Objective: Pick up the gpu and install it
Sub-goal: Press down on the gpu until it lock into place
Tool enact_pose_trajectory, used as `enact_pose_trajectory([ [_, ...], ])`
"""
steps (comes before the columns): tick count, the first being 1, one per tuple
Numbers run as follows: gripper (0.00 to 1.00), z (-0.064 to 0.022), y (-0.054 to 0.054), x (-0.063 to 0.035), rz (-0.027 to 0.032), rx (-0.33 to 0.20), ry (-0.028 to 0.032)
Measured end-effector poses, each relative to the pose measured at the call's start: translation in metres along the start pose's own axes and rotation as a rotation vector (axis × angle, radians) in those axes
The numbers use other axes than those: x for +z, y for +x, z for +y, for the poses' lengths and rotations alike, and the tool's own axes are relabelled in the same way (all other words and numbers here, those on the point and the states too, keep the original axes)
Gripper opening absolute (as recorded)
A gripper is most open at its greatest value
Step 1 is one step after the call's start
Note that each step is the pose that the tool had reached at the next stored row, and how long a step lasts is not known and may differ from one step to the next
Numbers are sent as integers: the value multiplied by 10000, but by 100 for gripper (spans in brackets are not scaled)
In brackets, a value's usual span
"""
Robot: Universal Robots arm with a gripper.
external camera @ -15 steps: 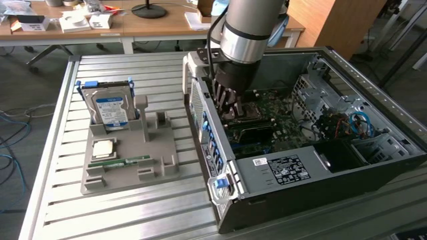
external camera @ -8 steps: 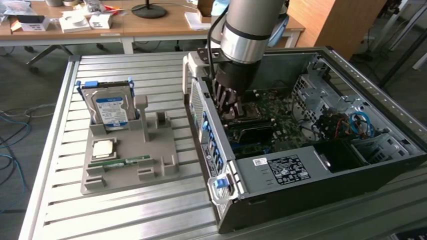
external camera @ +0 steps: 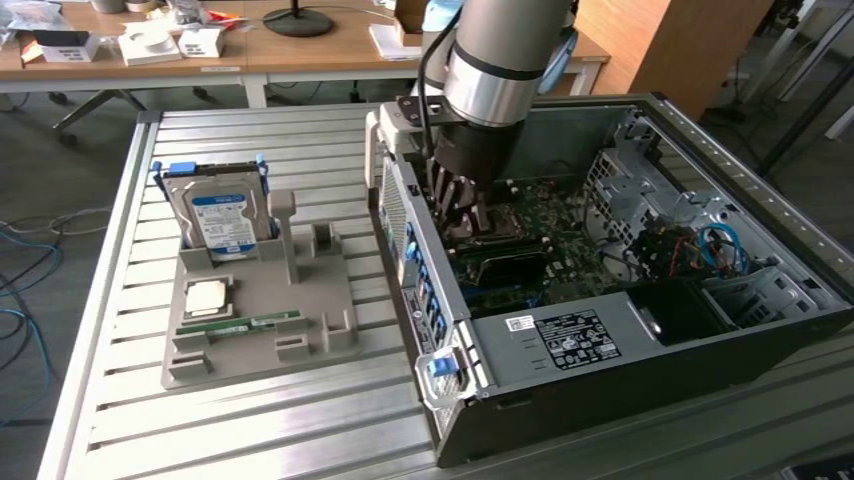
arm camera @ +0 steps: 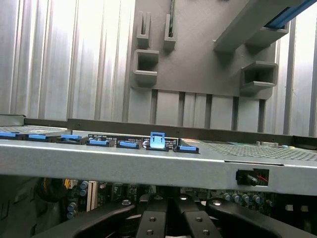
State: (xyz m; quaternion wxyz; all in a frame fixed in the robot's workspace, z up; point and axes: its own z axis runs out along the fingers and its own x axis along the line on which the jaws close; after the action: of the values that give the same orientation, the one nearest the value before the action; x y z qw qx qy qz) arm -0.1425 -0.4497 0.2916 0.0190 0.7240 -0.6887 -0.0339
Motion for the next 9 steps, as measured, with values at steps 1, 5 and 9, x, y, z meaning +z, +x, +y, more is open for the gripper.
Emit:
enact_pose_trajectory([
  [1, 11, -2, 0, 0, 0, 0, 0],
  [5, 11, -17, 0, -1, 0, -3, 0],
  [9, 11, -37, 2, -3, -1, -1, 0],
])
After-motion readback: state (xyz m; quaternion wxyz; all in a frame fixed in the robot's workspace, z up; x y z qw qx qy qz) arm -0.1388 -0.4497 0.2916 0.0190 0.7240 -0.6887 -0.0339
